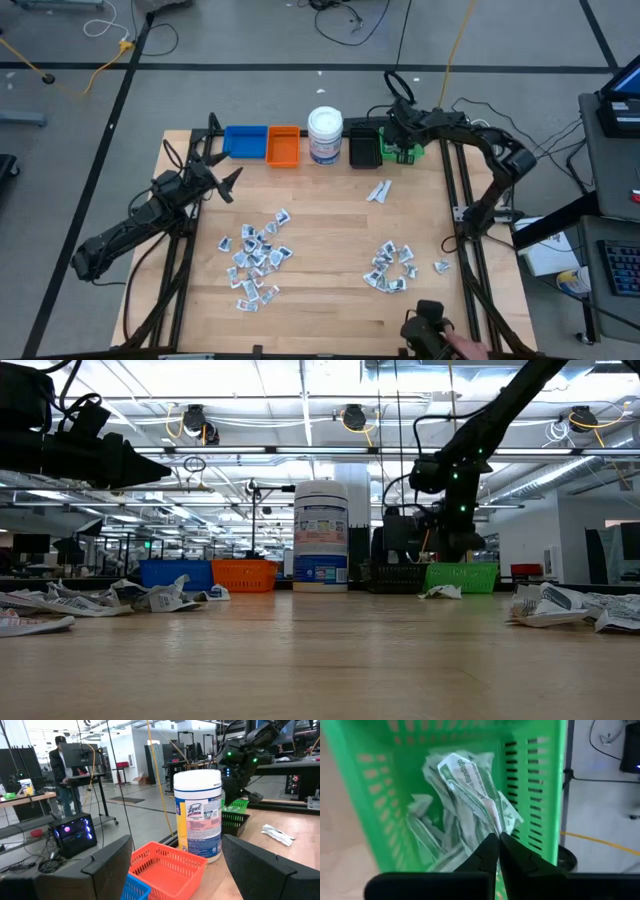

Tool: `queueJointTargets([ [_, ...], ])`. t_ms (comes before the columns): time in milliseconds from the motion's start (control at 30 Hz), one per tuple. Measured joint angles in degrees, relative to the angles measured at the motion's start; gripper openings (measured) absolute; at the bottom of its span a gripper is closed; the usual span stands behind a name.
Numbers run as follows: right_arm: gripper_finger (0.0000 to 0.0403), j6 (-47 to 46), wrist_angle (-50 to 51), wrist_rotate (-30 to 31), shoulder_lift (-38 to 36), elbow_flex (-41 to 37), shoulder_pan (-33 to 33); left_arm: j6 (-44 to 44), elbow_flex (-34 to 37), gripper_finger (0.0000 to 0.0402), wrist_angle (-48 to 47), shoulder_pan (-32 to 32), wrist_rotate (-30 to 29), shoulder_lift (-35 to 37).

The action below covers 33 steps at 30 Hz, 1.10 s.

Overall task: Pick & Place First Aid Supplies
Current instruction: Put the bandage into the green bin

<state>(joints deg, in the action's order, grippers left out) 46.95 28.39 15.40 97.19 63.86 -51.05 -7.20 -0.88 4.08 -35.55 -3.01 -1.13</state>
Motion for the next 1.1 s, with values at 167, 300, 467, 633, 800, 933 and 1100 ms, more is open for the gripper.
queueJointTargets([
  [167, 0.0037, 0.39, -0.98, 3.56, -0.03, 0.00, 0.00, 0.00, 0.00, 0.0310, 0.02, 0.00, 0.00, 0.00],
  [300, 0.0079, 0.29, -0.52, 3.90, -0.58, 0.00, 0.00, 0.00, 0.01, 0.0310, 0.01, 0.00, 0.00, 0.01],
  [467, 0.0133, 1.54, 0.77, 2.27, -1.85, 0.03, -0.12, 0.00, 0.00, 0.0310, 0.02, 0.02, 0.00, 0.02],
  [633, 0.0149, 3.05, 6.57, -5.79, -4.60, 1.39, -0.37, 0.00, 0.00, 0.0310, 0.02, 0.00, 0.00, 0.02],
  [800, 0.0140, 6.29, 11.51, -13.09, -7.15, 1.44, -0.35, 0.00, 0.00, 0.0310, 0.01, 0.01, 0.00, 0.02],
  [933, 0.0133, 8.73, 14.83, -17.46, -8.16, 1.44, -0.22, 0.00, 0.00, 0.0310, 0.00, 0.02, 0.00, 0.01],
  [1100, 0.0132, 11.37, 18.70, -22.26, -8.64, 1.44, -0.10, 0.00, 0.00, 0.0310, 0.00, 0.00, 0.00, 0.02],
])
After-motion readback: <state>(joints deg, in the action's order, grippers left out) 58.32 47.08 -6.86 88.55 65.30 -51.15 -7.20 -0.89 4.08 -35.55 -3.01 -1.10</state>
